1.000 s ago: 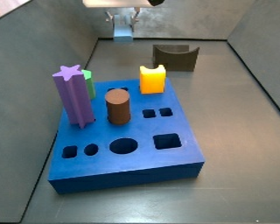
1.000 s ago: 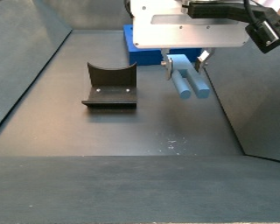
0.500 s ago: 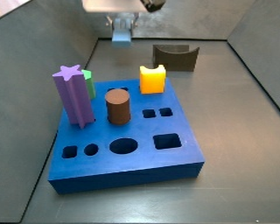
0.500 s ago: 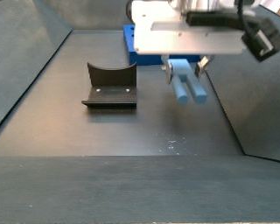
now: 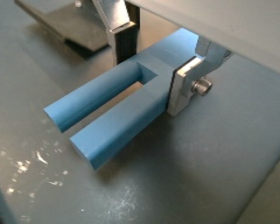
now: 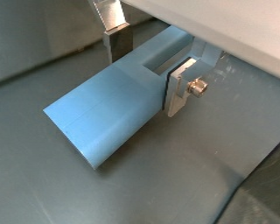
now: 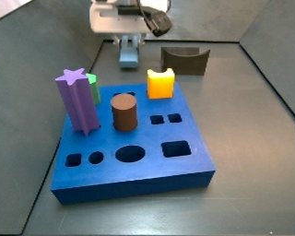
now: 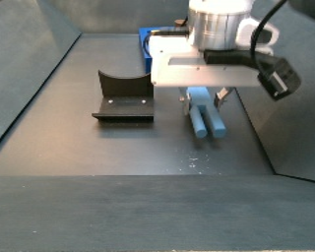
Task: Pick up the square-circle object. Move up. Rotate the square-circle object. Place the square-circle object on the fixture. Regrasp the square-circle object. Move to above the board. Insert the square-circle object.
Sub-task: Rotate the square-circle object.
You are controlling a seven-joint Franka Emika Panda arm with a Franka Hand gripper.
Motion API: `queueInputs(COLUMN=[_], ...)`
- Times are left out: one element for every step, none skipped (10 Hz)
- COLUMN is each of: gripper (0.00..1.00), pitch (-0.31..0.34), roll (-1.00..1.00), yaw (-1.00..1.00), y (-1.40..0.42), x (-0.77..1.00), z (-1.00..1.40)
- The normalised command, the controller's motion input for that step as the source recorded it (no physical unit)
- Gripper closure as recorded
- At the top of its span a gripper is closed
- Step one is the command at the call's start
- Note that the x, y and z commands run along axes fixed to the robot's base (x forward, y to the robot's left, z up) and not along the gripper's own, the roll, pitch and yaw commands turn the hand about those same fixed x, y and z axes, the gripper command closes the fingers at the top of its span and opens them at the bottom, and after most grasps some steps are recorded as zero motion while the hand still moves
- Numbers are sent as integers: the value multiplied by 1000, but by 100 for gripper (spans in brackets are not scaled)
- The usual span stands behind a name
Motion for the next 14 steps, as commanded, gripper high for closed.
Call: queueInputs(gripper=[100,100,0,0,0,0,0,0,0,0,0,0,0,0], pitch=[-31,-36,0,0,11,23,48,60,67,63,60,61,63,0], roll=[-65,-69,0,0,-1,0,10,14,29,37,50,60,72,0], yaw=[20,21,0,0,-1,-3,-13,-18,-24,-26,-30,-32,-35,1000], y=[6,5,0,0,-1,-1,3,4,7,8,10,10,12,0], x=[40,37,0,0,-7,-15,-14,-14,-21,-25,-33,-35,-30,0], z=[-346,-264,0,1000,1000,1000,1000,1000,1000,1000,984,829,622,0])
